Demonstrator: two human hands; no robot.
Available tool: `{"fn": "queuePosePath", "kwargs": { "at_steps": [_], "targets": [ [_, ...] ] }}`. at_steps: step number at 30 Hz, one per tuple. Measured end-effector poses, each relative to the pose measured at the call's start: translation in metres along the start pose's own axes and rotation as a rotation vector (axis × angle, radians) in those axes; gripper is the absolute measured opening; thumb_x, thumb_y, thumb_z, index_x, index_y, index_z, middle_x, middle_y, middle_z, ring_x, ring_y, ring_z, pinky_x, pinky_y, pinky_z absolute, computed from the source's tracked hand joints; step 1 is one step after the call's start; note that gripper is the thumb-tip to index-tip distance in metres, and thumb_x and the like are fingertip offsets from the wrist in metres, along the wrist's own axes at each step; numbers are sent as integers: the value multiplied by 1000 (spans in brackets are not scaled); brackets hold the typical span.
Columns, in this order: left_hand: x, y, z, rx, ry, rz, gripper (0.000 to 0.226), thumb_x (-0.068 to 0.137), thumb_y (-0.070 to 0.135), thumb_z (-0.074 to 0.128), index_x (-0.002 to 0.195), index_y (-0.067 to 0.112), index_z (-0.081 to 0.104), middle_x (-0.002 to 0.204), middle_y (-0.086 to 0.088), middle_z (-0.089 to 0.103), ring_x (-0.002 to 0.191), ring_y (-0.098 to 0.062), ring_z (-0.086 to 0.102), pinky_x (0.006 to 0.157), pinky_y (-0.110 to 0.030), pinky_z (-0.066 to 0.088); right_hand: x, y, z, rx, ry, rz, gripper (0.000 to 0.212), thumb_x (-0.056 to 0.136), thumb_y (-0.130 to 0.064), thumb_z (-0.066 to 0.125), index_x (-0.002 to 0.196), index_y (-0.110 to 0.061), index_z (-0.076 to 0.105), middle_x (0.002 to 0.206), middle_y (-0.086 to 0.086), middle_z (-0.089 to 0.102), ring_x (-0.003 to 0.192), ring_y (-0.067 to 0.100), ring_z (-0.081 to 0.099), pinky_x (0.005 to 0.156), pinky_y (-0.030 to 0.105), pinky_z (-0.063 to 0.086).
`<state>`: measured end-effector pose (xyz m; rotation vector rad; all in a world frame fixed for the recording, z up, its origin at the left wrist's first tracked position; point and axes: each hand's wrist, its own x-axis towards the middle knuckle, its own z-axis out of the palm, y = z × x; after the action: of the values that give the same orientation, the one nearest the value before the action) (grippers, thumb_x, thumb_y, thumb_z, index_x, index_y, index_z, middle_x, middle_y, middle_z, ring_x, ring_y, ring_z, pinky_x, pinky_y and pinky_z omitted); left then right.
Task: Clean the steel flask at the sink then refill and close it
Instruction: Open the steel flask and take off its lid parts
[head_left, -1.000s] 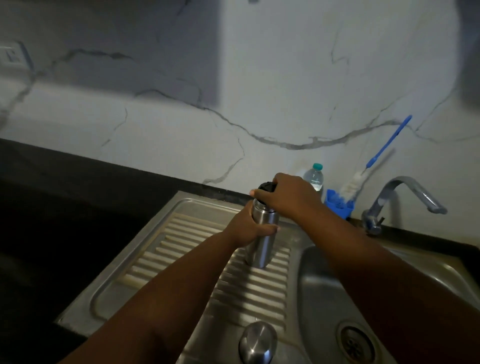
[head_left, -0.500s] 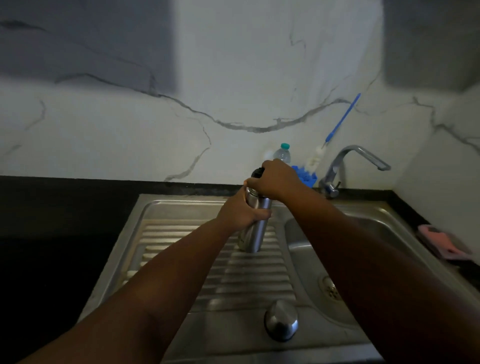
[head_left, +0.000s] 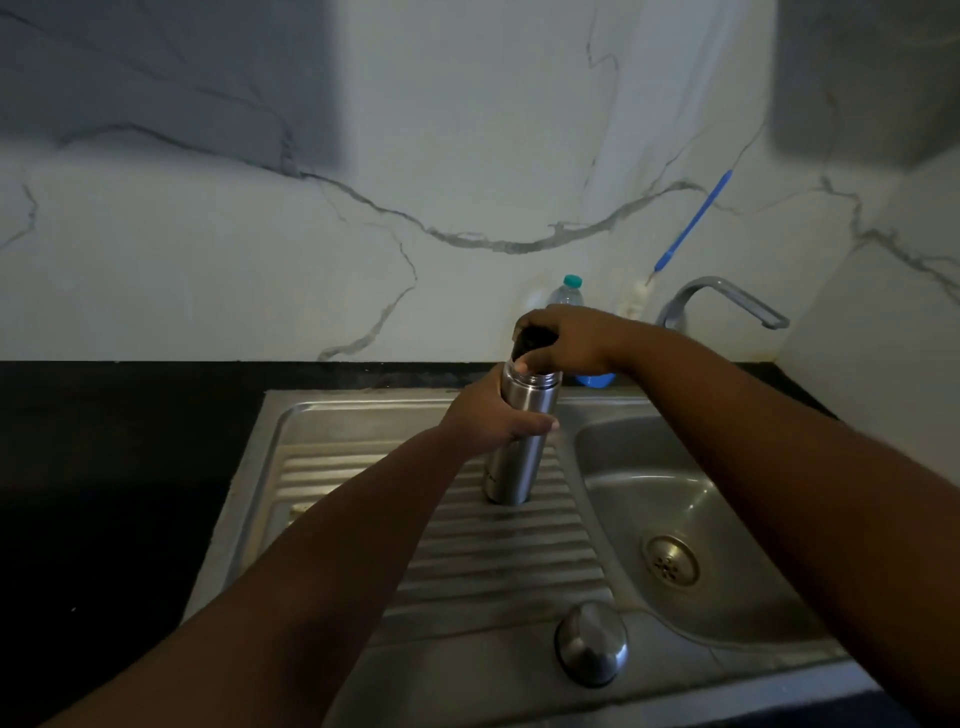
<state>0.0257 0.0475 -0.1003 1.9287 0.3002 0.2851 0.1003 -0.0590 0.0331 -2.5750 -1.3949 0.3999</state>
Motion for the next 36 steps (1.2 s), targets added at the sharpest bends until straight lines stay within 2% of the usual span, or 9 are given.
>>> {"fn": "queuePosePath", "kwargs": {
  "at_steps": [5,10,12,15,20,22,27,30,36],
  "targets": [
    [-3,2,-6,3,-50,14,60,65,29,89,109,41,50,99,15,65,92,-4,63,76,-22,52,-2,-13,-10,-55,-168,-71,42,80,7,54,109,-21,66,126,0,56,118,21,51,96,32,44],
    [-3,-1,-5,-12,-64,16,66,65,32,88,118,38,49,104,15,65,96,-5,63,79,-24,53,-3,-17,-21,-28,-132,107,62,86,-48,60,140,-30,38,141,6,43,123,25,46,98,36,41],
    [-2,-1,-5,-11,-60,5,69,64,33,89,119,37,48,105,13,64,97,-7,62,83,-28,54,-4,-18,-20,-278,-41,204,72,80,-71,49,130,-19,48,119,7,58,100,20,56,85,32,45],
    [-3,-1,-5,-16,-70,10,66,65,29,88,115,40,46,102,14,63,95,-6,62,80,-26,52,-5,-21,-12,-305,-14,209,57,85,-62,50,111,-12,60,84,4,63,70,15,59,64,27,47],
    [-5,-1,-6,-25,-72,21,62,64,31,88,110,45,48,101,14,64,92,-3,62,74,-22,50,-6,-25,-16,-84,-93,76,52,85,-16,54,131,-40,47,148,8,27,126,31,38,97,38,43],
    [-4,-2,-5,-21,-75,25,67,63,34,88,117,42,48,104,13,65,94,-4,63,77,-25,52,-6,-27,-12,-42,-28,80,60,86,-26,57,139,-44,35,154,6,15,136,35,27,103,44,39],
    [-2,-4,-5,-16,-79,19,71,62,35,88,121,36,49,105,11,66,96,-8,64,85,-33,56,-9,-26,-2,-390,123,225,65,81,-69,49,118,-16,46,115,11,58,99,26,55,84,39,48],
    [-2,-5,-4,-24,-73,33,72,59,37,88,120,38,50,104,11,67,95,-8,65,84,-34,56,-11,-25,-1,-206,75,136,35,89,-45,56,109,-18,47,105,7,57,89,19,52,71,28,41],
    [-3,-6,-5,-30,-77,36,77,59,38,88,125,36,50,107,12,66,96,-6,64,85,-32,55,-7,-18,-7,200,-61,57,33,85,-8,62,115,-23,62,119,2,59,112,22,56,80,23,47]
  ]
}}
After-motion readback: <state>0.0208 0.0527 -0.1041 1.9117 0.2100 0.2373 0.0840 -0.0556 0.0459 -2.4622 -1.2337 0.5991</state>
